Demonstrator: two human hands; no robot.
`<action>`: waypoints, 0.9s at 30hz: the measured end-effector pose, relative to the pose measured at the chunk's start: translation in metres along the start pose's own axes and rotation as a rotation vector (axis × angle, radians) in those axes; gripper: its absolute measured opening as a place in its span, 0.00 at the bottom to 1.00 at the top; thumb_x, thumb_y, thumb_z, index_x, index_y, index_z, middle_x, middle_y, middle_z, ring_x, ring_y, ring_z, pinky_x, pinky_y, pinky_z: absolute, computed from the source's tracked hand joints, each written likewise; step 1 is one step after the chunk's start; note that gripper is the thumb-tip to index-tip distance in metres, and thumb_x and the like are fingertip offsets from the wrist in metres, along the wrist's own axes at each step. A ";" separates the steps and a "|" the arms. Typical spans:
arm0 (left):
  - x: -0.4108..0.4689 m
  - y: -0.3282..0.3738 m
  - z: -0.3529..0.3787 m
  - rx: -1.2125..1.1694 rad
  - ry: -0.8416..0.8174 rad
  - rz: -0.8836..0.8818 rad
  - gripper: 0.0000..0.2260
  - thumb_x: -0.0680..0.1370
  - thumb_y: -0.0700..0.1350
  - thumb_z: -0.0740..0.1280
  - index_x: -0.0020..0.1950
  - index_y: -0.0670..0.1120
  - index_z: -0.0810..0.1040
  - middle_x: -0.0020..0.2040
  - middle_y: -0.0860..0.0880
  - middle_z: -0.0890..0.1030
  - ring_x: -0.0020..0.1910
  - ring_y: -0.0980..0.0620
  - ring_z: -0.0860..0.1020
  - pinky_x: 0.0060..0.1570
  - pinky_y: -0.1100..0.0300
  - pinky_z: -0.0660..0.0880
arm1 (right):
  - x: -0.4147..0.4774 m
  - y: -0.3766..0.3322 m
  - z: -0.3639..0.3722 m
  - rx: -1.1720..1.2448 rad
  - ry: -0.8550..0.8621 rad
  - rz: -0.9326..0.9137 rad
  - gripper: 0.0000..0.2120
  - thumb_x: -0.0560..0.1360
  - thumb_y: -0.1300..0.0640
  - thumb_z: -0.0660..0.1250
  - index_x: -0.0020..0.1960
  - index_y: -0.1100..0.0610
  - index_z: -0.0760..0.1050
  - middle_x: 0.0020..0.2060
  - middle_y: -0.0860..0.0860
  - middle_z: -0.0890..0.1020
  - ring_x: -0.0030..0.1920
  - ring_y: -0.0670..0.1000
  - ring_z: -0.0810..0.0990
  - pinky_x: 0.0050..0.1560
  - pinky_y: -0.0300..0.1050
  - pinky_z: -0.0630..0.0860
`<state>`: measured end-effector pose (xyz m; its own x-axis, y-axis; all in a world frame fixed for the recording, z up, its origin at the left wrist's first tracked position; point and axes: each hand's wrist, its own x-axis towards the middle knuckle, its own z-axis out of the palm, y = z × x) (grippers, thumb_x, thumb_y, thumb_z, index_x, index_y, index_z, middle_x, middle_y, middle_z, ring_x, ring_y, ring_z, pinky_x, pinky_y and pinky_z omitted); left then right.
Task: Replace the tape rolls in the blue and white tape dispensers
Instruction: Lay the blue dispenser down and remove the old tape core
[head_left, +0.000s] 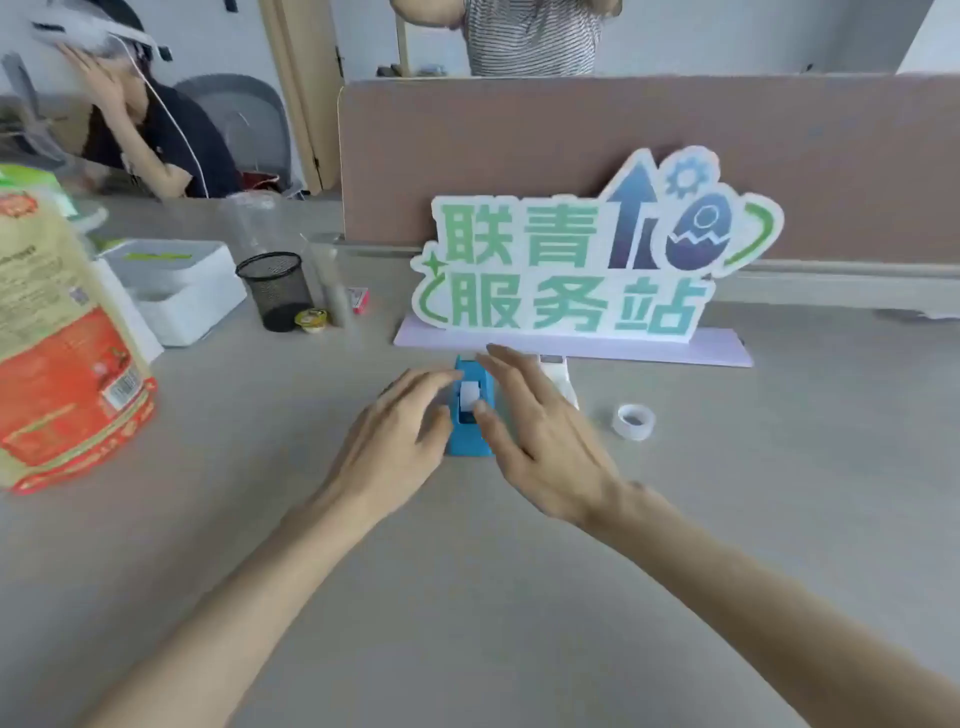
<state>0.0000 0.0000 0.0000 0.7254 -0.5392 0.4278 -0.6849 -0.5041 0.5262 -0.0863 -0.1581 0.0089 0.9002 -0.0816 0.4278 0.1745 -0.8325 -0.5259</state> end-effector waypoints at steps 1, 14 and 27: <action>-0.011 -0.003 0.009 -0.017 0.004 -0.010 0.17 0.78 0.39 0.62 0.66 0.49 0.73 0.64 0.53 0.77 0.62 0.54 0.74 0.61 0.61 0.70 | -0.011 0.000 0.010 -0.005 -0.013 -0.026 0.23 0.82 0.49 0.54 0.74 0.55 0.61 0.74 0.52 0.64 0.71 0.52 0.67 0.68 0.48 0.68; -0.032 -0.025 0.045 -0.193 -0.252 -0.434 0.30 0.75 0.52 0.59 0.77 0.56 0.56 0.75 0.52 0.67 0.73 0.46 0.66 0.71 0.48 0.65 | -0.033 -0.012 0.041 0.439 -0.120 0.492 0.32 0.80 0.39 0.47 0.79 0.52 0.48 0.79 0.48 0.55 0.78 0.50 0.53 0.74 0.45 0.50; -0.072 -0.016 0.044 -0.317 -0.225 -0.340 0.30 0.67 0.45 0.52 0.68 0.62 0.69 0.65 0.60 0.78 0.67 0.54 0.73 0.69 0.49 0.68 | -0.059 -0.001 0.037 0.588 0.033 0.575 0.23 0.78 0.38 0.53 0.60 0.51 0.76 0.58 0.53 0.82 0.58 0.52 0.81 0.68 0.51 0.71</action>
<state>-0.0440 0.0173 -0.0714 0.8470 -0.5298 0.0433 -0.3331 -0.4654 0.8200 -0.1244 -0.1324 -0.0429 0.9023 -0.4309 -0.0090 -0.1213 -0.2337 -0.9647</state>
